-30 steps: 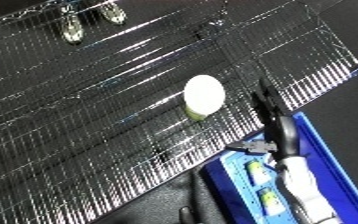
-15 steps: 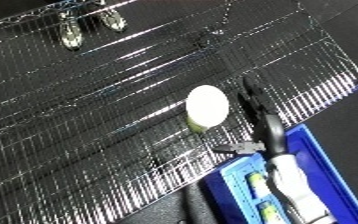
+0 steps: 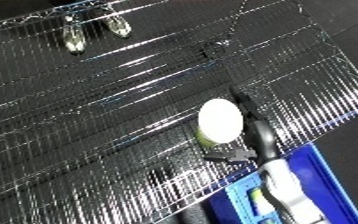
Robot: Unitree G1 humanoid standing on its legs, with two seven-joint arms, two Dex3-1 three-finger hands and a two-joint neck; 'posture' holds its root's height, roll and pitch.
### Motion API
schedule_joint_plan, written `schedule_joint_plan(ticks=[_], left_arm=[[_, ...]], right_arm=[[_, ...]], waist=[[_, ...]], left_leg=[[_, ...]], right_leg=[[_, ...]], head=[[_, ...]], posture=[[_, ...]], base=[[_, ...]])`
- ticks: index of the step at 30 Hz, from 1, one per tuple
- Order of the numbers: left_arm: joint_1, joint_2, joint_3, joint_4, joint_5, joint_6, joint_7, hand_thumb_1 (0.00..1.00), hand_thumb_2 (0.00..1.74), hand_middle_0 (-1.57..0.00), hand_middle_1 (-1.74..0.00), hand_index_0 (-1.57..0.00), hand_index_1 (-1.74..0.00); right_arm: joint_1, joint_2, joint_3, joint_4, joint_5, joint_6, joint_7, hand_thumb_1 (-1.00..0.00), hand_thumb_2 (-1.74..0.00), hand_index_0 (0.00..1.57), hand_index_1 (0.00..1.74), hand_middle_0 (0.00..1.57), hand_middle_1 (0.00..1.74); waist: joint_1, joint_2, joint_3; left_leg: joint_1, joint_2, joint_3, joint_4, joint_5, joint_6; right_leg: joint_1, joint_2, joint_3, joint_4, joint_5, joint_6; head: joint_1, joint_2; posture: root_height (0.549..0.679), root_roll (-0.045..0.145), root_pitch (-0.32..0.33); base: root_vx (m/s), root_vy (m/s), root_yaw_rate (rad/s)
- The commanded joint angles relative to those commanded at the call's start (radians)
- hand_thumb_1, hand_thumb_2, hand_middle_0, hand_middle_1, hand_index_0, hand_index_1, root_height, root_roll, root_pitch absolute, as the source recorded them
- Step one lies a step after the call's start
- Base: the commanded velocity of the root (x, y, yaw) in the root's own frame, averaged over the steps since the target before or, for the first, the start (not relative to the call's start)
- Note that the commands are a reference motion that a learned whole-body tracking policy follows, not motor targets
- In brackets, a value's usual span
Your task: Pick up the object and place it into the box
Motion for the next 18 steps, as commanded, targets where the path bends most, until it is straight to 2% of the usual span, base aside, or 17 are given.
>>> schedule_joint_plan(ticks=[5,10,18], left_arm=[[-0.01,0.0,-0.006,-0.002,-0.005,-0.002,0.002,1.0,1.74,-1.57,-1.74,-1.57,-1.74],[-0.012,0.001,-0.006,-0.006,-0.009,-0.004,0.0,1.0,1.74,-1.57,-1.74,-1.57,-1.74],[0.009,0.006,0.015,-0.002,-0.007,-0.024,-0.022,1.0,1.74,-1.57,-1.74,-1.57,-1.74]], right_arm=[[-0.035,0.001,0.014,0.027,0.008,-0.007,-0.009,-0.55,-0.96,0.86,0.96,0.86,0.96],[-0.043,0.001,0.017,0.034,0.008,-0.008,-0.035,-0.55,-0.96,0.86,0.96,0.86,0.96],[0.011,-0.004,-0.016,-0.046,-0.019,-0.031,-0.077,-0.55,-0.96,0.86,0.96,0.86,0.96]], waist=[[0.005,0.003,0.0],[0.005,0.003,0.0],[-0.01,-0.013,0.0]], left_leg=[[-0.001,-0.004,-0.002,-0.008,0.001,0.0009],[0.015,-0.007,-0.001,-0.029,0.005,0.0007],[0.085,-0.005,0.004,-0.087,0.016,-0.0041]], right_leg=[[-0.001,0.0008,-0.003,-0.005,0.0,-0.0004],[0.013,0.0017,-0.004,-0.021,0.003,-0.0002],[0.075,0.0066,-0.008,-0.076,0.015,0.0061]], head=[[0.013,0.0],[0.011,0.01],[0.008,0.008]], posture=[[0.63,0.082,0.117],[0.632,0.08,0.116],[0.639,0.077,0.096]], base=[[-0.022,0.011,0.023],[-0.022,0.017,0.008],[-0.023,0.017,-0.057]])
